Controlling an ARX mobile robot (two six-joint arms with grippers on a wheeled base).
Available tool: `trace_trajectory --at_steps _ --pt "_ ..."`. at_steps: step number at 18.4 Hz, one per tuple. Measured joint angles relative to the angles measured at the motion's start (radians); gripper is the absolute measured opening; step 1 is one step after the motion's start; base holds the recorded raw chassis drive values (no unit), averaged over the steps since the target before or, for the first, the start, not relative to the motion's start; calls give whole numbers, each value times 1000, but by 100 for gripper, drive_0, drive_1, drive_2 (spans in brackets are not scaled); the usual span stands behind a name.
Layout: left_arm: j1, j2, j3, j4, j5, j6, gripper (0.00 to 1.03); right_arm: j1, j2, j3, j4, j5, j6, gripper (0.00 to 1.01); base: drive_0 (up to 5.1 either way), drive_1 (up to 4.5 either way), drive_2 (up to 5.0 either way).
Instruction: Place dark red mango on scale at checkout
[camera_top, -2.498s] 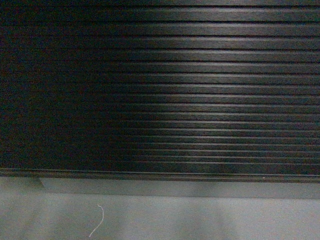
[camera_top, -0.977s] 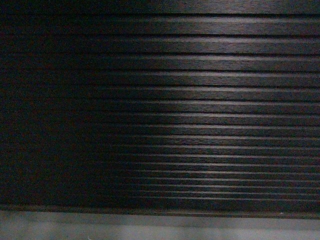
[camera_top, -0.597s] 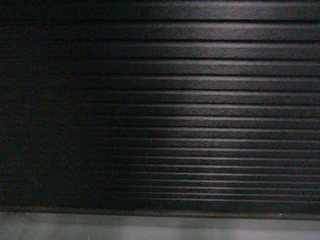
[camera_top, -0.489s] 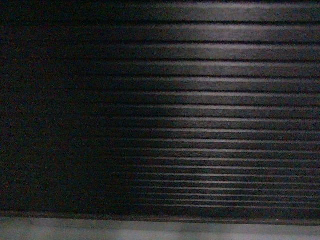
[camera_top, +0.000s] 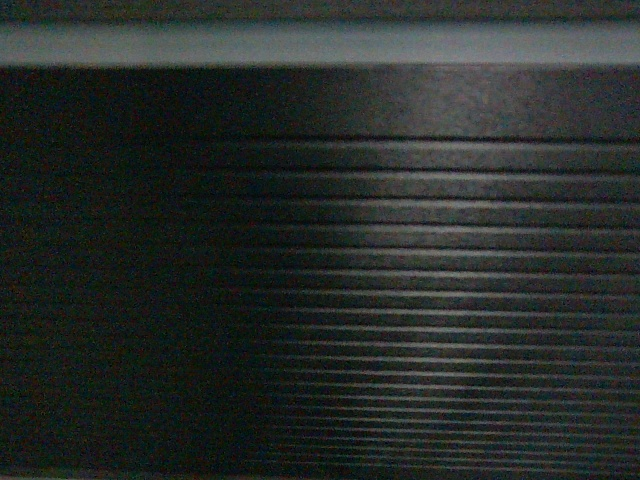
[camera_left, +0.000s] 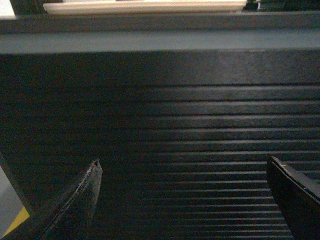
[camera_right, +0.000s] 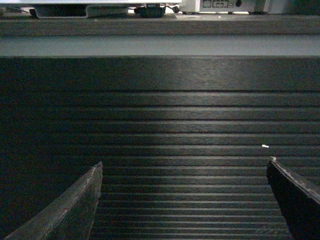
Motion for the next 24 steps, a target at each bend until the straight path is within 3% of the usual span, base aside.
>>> trace_trajectory --at_steps 24 --pt "0 0 0 -2 0 0 98 0 0 0 -3 1 0 98 0 0 0"
